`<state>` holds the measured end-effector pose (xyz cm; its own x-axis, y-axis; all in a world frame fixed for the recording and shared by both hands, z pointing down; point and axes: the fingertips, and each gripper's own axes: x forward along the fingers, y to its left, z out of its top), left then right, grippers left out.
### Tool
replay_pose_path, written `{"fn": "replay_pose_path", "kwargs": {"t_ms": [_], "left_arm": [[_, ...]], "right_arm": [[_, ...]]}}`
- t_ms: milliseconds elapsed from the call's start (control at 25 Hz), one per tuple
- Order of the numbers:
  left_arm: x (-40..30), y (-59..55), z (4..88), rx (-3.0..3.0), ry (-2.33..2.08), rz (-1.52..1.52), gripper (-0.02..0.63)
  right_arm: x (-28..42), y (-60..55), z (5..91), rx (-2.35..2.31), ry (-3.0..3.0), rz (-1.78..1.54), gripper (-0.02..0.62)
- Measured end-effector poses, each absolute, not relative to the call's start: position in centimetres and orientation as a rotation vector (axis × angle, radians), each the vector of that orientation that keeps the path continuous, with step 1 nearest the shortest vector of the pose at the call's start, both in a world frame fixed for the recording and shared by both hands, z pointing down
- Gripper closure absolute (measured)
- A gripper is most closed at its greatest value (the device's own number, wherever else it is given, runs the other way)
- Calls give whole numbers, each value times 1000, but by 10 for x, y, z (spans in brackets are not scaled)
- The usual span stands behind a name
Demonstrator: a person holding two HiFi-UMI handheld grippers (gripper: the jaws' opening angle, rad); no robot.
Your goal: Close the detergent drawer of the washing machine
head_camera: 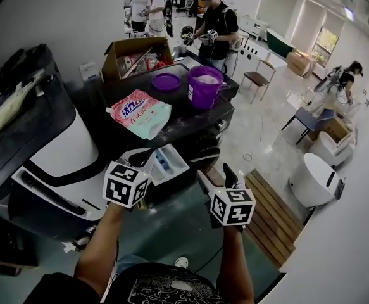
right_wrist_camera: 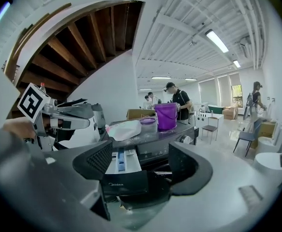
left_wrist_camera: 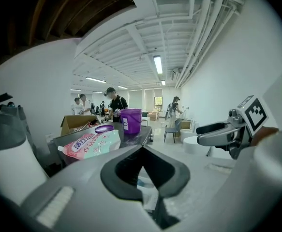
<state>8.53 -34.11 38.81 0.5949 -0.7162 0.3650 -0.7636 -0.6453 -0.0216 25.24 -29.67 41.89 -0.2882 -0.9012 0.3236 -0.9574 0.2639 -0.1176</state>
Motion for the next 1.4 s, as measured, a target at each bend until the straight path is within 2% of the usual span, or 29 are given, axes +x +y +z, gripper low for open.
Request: {"fn": "replay_pose_path", "kwargs": {"t_ms": [560,1400], "left_arm": [[79,-320,395,2603,-1378,571,606],[69,-306,429,2533,-1364,820,606]], "right_arm": [[247,-301,436,1641,-2466,504,229],[187,-283,537,1447,-2666,974,224]]}}
